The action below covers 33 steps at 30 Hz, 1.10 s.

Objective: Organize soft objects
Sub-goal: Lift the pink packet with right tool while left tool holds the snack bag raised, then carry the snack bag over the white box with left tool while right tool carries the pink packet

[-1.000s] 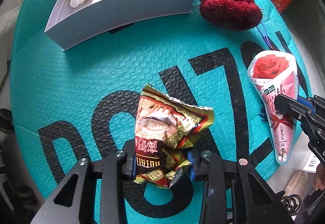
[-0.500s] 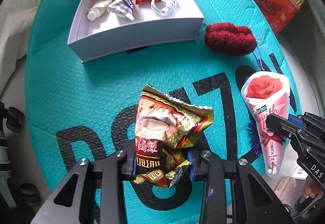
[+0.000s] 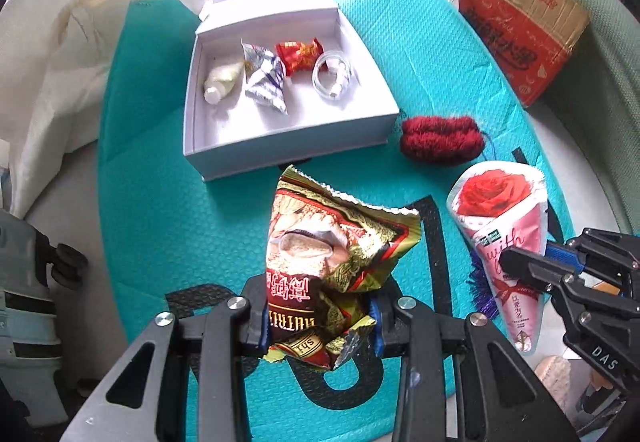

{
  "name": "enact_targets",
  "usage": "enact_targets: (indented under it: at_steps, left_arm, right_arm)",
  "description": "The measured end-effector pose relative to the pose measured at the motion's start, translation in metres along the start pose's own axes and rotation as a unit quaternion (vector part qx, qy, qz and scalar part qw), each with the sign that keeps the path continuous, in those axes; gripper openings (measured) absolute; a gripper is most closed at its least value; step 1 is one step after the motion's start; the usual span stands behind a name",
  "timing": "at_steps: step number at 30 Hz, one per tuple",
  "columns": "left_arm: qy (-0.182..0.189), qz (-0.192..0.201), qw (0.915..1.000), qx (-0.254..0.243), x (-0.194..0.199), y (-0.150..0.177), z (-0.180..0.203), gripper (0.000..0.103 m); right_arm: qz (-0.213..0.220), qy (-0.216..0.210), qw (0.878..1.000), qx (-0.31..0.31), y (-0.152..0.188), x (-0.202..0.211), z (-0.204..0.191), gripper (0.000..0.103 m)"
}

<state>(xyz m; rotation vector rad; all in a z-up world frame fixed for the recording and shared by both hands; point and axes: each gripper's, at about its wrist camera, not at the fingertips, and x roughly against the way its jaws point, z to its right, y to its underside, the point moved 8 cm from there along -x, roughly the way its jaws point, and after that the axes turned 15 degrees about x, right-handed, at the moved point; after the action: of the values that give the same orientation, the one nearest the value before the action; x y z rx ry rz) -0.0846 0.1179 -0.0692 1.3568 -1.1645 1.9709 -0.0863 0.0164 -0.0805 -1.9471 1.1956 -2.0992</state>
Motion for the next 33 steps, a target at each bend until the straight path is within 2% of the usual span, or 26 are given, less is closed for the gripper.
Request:
enact_targets:
  at_steps: [24,33]
  left_arm:
    - [0.009,0.115,0.9932,-0.013,0.099,-0.075,-0.002,0.035]
    - [0.006,0.168,0.9854,-0.027,0.134,-0.116,0.000,0.035]
  right_arm:
    - [0.084,0.002,0.995,0.055,-0.116,0.050,-0.009,0.011]
    - [0.122,0.014,0.990,0.073,-0.172,0.068,-0.006,0.011]
